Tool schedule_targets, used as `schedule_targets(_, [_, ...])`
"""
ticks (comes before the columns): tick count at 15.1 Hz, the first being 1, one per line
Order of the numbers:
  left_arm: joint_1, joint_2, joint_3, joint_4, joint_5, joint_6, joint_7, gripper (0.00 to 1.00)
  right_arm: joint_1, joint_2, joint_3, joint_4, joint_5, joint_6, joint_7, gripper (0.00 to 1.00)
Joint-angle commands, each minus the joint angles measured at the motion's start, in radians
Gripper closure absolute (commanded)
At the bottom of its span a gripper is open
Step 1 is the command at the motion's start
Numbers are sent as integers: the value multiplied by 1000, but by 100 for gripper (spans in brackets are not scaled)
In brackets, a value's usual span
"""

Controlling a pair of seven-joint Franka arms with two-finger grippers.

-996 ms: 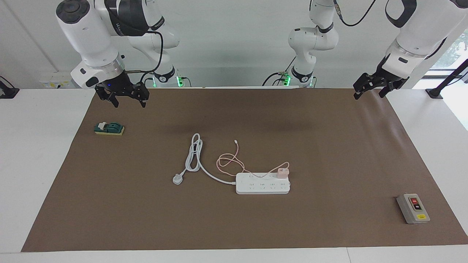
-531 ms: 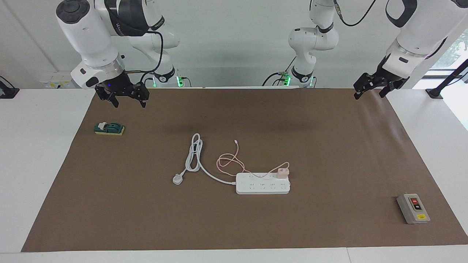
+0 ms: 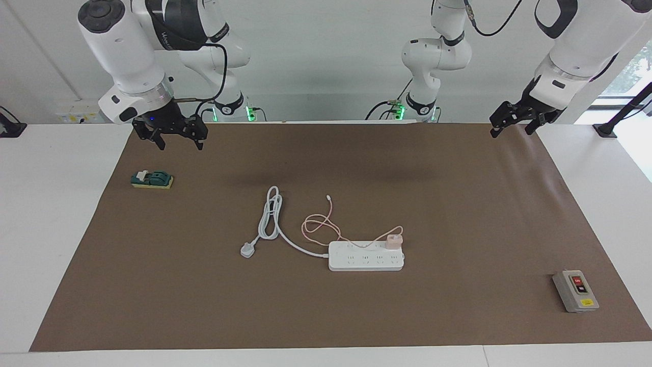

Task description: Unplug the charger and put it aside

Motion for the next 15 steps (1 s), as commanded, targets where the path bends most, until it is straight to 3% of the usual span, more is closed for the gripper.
schedule_targets(1, [16, -61, -10, -90, -14, 18, -96, 0, -14, -11, 9, -4, -15, -15, -20, 0])
schedule_targets(4, [1, -69, -11, -110, -15, 64, -234, 0, -14, -11, 9, -4, -15, -15, -20, 0])
schedule_targets(8, [-29, -79, -16, -186, -22, 170, -562, 0, -27, -11, 9, -4, -15, -15, -20, 0])
schedule_targets(10, [-29, -66, -16, -190, -99, 222, -712, 0, -28, -13, 9, -7, -15, -15, -26, 0])
schedule_targets(15, [-119, 60, -16, -192, -103, 348, -1116, 0, -56, -8, 9, -4, -14, 22, 109, 0])
